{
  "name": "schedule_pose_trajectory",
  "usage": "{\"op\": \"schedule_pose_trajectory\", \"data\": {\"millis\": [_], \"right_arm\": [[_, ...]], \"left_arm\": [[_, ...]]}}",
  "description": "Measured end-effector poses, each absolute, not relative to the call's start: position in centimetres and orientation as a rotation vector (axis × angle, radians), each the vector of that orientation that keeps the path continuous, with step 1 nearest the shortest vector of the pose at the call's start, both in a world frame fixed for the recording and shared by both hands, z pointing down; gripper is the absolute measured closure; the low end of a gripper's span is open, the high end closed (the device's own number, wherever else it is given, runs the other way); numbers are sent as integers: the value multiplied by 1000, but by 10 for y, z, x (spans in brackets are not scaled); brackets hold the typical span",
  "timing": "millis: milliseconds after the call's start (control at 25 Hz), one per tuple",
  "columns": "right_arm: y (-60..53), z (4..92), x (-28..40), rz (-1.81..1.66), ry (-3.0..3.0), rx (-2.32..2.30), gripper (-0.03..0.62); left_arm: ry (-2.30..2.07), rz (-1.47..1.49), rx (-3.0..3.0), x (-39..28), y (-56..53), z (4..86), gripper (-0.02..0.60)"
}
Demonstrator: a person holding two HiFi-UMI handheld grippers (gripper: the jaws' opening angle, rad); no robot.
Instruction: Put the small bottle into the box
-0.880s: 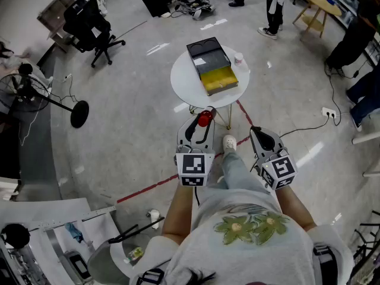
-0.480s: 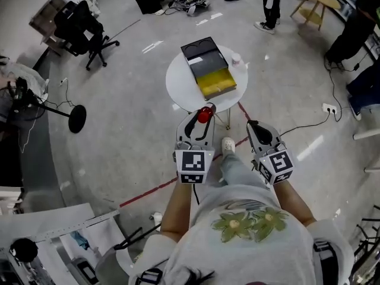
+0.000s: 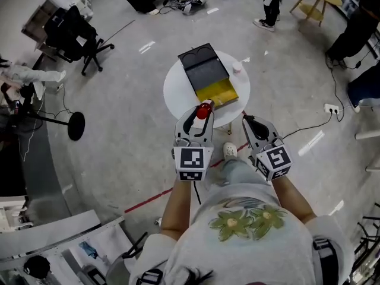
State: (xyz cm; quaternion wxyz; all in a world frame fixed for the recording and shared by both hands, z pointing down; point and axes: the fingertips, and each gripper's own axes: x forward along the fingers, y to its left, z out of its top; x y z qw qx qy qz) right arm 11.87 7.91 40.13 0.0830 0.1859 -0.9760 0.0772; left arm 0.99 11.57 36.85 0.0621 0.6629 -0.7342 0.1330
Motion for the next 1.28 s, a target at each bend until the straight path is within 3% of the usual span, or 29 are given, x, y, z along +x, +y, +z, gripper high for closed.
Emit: {"op": "schedule_pose_trajectory", "data": {"millis": [1280], "right_arm": [[-61, 428, 29, 262, -2888, 499, 588]], "left_arm": [[-2113, 466, 1949, -60, -20, 418, 428]]}}
